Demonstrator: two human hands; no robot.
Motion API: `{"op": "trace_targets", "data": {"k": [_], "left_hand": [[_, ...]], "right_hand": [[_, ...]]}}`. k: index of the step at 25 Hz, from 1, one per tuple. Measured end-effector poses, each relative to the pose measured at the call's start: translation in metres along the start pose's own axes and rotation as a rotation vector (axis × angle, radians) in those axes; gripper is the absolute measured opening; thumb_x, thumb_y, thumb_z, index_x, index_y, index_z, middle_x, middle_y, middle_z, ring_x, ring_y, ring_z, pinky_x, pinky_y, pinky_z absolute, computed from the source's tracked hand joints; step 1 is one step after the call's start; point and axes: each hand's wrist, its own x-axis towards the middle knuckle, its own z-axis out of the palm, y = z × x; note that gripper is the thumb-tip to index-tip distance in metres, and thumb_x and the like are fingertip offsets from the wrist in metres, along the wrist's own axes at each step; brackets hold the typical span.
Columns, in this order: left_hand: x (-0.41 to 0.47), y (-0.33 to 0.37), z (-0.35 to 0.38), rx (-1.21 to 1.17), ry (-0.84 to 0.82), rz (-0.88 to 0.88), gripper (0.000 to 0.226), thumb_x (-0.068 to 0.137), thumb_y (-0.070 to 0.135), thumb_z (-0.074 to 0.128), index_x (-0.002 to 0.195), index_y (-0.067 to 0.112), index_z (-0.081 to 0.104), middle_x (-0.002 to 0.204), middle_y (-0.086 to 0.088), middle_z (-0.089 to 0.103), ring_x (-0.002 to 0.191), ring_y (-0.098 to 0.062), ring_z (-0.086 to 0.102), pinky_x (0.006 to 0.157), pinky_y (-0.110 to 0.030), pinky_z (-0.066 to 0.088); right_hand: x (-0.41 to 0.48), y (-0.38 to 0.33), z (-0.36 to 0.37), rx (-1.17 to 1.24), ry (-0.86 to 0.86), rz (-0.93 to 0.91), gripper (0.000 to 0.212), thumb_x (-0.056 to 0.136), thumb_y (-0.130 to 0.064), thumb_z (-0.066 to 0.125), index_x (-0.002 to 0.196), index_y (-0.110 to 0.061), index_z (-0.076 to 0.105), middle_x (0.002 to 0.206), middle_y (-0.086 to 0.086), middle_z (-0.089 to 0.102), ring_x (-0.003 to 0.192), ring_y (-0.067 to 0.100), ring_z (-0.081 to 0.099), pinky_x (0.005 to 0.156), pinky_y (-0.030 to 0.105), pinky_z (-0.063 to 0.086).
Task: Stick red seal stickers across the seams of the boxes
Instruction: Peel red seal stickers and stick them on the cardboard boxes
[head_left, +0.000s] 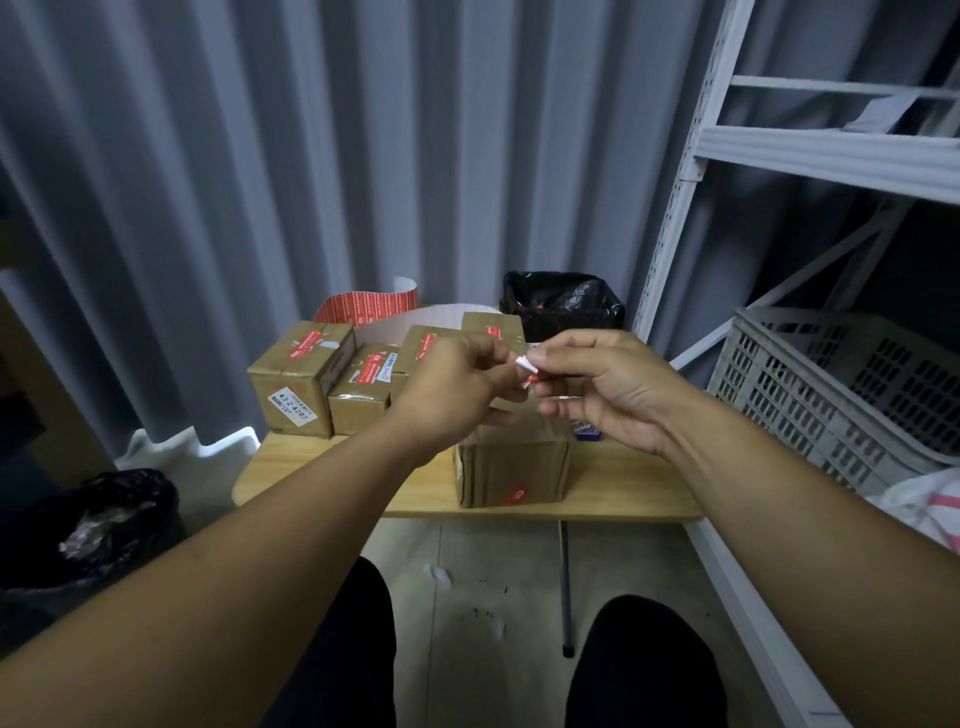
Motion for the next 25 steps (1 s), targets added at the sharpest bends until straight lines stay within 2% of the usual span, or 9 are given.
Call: {"op": "trace_targets", "data": {"k": [2,4,7,11,14,17,21,25], "left_hand": [[0.001,0.005,0.002,0.010,0.018,0.006,0.015,0.099,0.008,0.061,0.102,-0.006,0.067,0.085,-0.016,0.068,0.076,-0.019,0.070,0.067,-0.035,0.064],[0.002,0.010,0.005,-0.029,0.026,-0.009,0.012,0.098,0.006,0.062,0.100,-0.005,0.068,0.078,-0.014,0.065,0.069,-0.017,0.066,0.070,-0.039,0.064],[0.007,0.014,0.006,-0.151,-0.006,-0.073,0.012,0.098,0.001,0.060,0.098,-0.002,0.071,0.083,-0.018,0.065,0.077,-0.022,0.066,0.076,-0.042,0.064],[0.026,0.016,0.001,-0.343,-0.065,-0.205,0.022,0.095,-0.004,0.051,0.108,-0.005,0.069,0.096,-0.024,0.065,0.092,-0.033,0.067,0.077,-0.043,0.064],[0.052,0.013,-0.002,-0.340,-0.025,-0.230,0.025,0.092,-0.006,0.056,0.115,-0.006,0.067,0.100,-0.024,0.068,0.088,-0.028,0.068,0.071,-0.039,0.063],[0.090,0.010,-0.010,-0.346,0.031,-0.227,0.021,0.093,-0.006,0.057,0.110,-0.003,0.068,0.099,-0.022,0.068,0.085,-0.026,0.068,0.070,-0.037,0.062],[0.149,0.004,-0.034,-0.300,0.169,-0.234,0.016,0.094,-0.006,0.055,0.101,0.005,0.065,0.092,-0.012,0.063,0.080,-0.023,0.064,0.069,-0.040,0.064],[0.205,-0.018,-0.057,-0.157,0.269,-0.284,0.017,0.095,-0.003,0.056,0.109,0.003,0.064,0.099,-0.014,0.063,0.085,-0.023,0.063,0.070,-0.036,0.063]], "right_hand": [[-0.003,-0.003,-0.003,-0.008,-0.021,-0.002,0.023,0.065,-0.009,0.082,0.084,-0.006,0.070,0.083,0.013,0.071,0.071,0.018,0.066,0.065,0.030,0.059],[-0.002,-0.006,-0.003,-0.037,-0.017,-0.018,0.020,0.069,-0.002,0.081,0.084,-0.006,0.068,0.076,0.010,0.070,0.069,0.017,0.068,0.063,0.029,0.059],[0.005,-0.010,-0.004,-0.071,0.011,-0.023,0.015,0.080,0.008,0.074,0.083,-0.005,0.066,0.071,0.008,0.069,0.062,0.016,0.068,0.062,0.028,0.058],[0.027,-0.015,-0.007,-0.108,0.114,-0.043,0.018,0.082,0.010,0.072,0.078,-0.006,0.065,0.075,0.013,0.068,0.057,0.015,0.063,0.058,0.028,0.056],[0.057,-0.016,-0.011,-0.238,0.239,-0.095,0.019,0.081,0.010,0.070,0.074,-0.006,0.065,0.071,0.012,0.063,0.058,0.016,0.060,0.055,0.028,0.054],[0.097,-0.020,-0.022,-0.377,0.351,-0.115,0.018,0.083,0.007,0.066,0.072,-0.007,0.065,0.067,0.011,0.064,0.060,0.020,0.062,0.054,0.029,0.056],[0.161,-0.034,-0.053,-0.308,0.521,-0.090,0.018,0.090,0.003,0.061,0.078,-0.007,0.071,0.072,0.010,0.070,0.059,0.017,0.063,0.058,0.028,0.058],[0.230,-0.037,-0.087,-0.307,0.655,-0.053,0.021,0.092,0.008,0.057,0.085,-0.004,0.073,0.085,0.012,0.069,0.068,0.017,0.067,0.066,0.028,0.063]]}}
